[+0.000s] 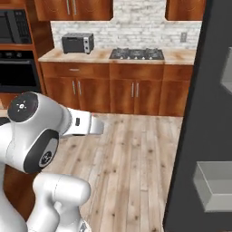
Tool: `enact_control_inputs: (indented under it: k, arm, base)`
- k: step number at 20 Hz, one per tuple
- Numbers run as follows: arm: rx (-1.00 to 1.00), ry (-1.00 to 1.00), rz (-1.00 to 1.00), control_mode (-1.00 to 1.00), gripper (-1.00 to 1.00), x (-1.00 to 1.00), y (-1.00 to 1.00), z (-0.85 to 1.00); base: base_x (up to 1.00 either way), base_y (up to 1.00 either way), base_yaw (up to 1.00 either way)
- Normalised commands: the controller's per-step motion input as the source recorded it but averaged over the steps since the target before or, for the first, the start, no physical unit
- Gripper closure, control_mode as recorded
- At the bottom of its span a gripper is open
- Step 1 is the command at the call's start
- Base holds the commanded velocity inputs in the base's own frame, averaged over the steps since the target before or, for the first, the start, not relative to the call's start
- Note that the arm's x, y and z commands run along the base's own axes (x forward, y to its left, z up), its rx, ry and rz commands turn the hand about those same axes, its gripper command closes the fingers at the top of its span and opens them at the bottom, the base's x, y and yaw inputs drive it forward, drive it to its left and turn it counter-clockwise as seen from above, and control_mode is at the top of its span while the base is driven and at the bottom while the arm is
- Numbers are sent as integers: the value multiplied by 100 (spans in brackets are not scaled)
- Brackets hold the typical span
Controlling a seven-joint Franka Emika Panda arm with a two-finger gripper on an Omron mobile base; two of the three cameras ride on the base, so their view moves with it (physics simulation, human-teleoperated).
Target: Pick the pear and peach from the fridge and place them on the plate next to the blender to make a fruit smoothie.
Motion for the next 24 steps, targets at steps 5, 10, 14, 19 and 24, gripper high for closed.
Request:
enact_control_inputs:
  k: [5, 10, 14, 19, 24]
  arm:
    - [0, 0, 0, 100, 100, 0, 0, 0]
    - [0, 0, 0, 100, 100, 0, 0, 0]
    - [0, 0, 0, 100, 100, 0, 0, 0]
    - [0, 0, 0, 100, 100, 0, 0, 0]
    - [0, 0, 0, 100, 100, 0, 0, 0]
  base:
    - [100, -3, 8]
    - [100, 0, 9]
    - [100, 1, 8]
    - [100, 16, 17]
    - [100, 13, 55]
